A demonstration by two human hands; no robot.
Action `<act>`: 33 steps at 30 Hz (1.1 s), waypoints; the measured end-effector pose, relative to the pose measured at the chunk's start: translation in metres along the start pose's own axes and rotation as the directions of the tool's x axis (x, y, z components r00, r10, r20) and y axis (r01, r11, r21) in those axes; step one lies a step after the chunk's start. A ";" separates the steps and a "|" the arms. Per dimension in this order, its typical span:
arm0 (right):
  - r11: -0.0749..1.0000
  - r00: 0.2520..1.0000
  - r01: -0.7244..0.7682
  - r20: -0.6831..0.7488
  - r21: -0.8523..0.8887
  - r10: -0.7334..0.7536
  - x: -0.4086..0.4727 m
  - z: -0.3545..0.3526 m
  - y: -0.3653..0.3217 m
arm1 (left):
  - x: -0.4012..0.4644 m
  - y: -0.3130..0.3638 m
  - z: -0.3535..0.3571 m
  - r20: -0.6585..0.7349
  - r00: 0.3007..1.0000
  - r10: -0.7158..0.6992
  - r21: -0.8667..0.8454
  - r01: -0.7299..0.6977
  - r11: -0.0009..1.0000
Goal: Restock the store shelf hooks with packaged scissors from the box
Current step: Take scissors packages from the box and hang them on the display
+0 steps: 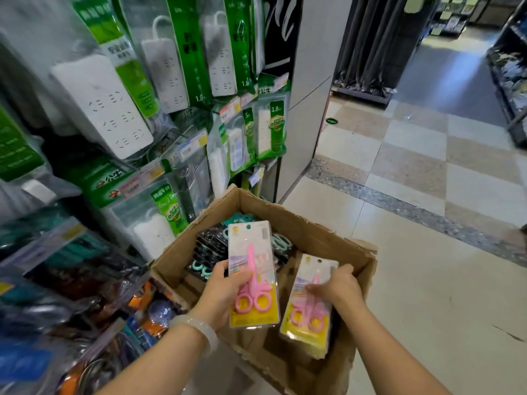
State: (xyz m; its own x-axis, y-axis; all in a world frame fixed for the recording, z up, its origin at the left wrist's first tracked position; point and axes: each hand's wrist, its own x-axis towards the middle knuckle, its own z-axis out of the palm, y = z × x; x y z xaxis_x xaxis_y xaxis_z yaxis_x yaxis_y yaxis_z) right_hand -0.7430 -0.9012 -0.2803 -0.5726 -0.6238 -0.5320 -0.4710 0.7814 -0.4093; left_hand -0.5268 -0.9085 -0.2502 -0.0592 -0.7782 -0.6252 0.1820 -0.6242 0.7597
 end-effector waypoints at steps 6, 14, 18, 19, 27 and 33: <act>0.993 1.000 0.003 0.006 0.118 -0.003 0.002 -0.003 0.001 | -0.019 -0.005 -0.012 -0.074 0.994 0.079 -0.053 -0.083 0.995; 0.851 0.954 0.175 0.129 0.495 -0.271 -0.059 -0.013 -0.024 | -0.071 -0.004 -0.054 -0.097 0.983 0.155 -0.128 -0.167 0.978; 0.687 0.809 0.315 0.193 0.655 -0.555 -0.142 0.004 -0.066 | -0.121 -0.005 -0.101 -0.185 0.935 0.302 -0.117 -0.326 0.938; 0.653 0.756 0.363 0.200 0.664 -0.623 -0.165 0.014 -0.074 | -0.137 -0.006 -0.117 -0.217 0.916 0.337 -0.102 -0.365 0.925; 0.408 0.264 0.645 0.313 0.646 -0.912 -0.408 0.129 -0.086 | -0.316 -0.069 -0.281 -0.597 0.671 0.439 -0.035 -0.569 0.822; 0.277 -0.106 0.607 0.422 0.745 -0.901 -0.592 0.211 -0.046 | -0.487 -0.142 -0.378 -0.823 0.411 0.392 0.041 -0.645 0.763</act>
State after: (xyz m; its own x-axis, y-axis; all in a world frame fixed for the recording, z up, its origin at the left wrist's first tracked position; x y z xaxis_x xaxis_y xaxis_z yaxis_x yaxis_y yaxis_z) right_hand -0.2411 -0.5641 -0.1029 0.7676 -0.6310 0.1124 0.0217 -0.1497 -0.9885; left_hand -0.1533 -0.4146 -0.1209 0.8550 -0.5076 -0.1066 0.1368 0.0225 0.9903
